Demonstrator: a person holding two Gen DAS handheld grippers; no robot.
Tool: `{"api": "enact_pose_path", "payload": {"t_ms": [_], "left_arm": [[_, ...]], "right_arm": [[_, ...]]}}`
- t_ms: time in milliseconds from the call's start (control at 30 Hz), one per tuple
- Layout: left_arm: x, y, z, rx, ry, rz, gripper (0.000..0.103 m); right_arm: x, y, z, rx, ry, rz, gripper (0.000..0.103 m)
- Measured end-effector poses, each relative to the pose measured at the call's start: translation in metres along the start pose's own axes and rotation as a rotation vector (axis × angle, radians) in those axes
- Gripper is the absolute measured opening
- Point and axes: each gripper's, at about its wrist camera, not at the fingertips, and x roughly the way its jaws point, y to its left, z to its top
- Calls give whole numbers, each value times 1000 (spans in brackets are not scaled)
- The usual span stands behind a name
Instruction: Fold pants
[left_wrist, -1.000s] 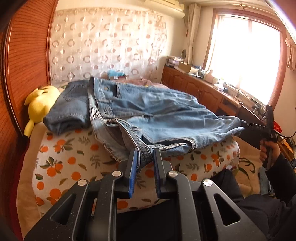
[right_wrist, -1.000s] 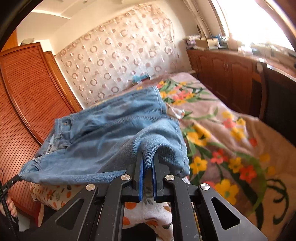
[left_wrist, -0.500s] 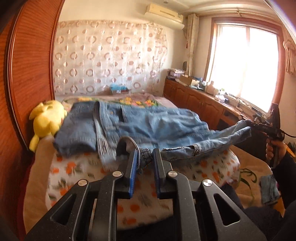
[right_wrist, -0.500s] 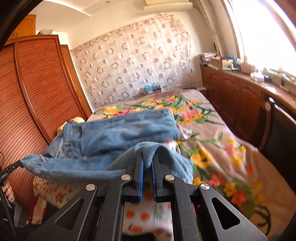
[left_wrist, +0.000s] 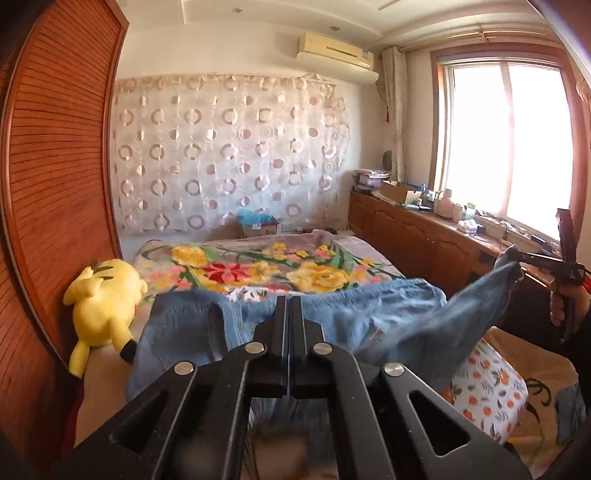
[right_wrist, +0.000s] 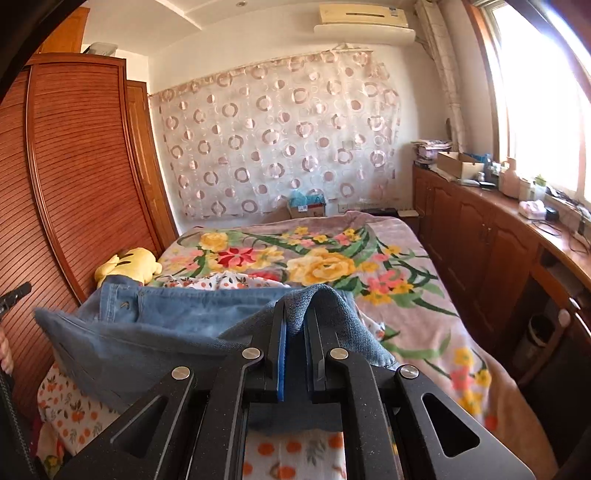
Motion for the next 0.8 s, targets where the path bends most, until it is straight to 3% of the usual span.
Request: {"api": "enact_pose_path", "payload": {"t_ms": [167, 267, 467, 567, 800], "left_arm": [[41, -5, -33, 102, 145, 29, 0], [48, 10, -52, 48, 202, 30, 0], [72, 22, -77, 24, 310, 35, 25], [82, 27, -78, -12, 329, 7, 45], [108, 29, -76, -33, 359, -44, 45]], "right_arm": [[52, 19, -7, -71, 90, 23, 7], [81, 22, -23, -98, 145, 0, 7], [114, 21, -32, -82, 185, 5, 7], [120, 25, -25, -85, 199, 6, 7], [122, 14, -24, -76, 230, -2, 7]]}}
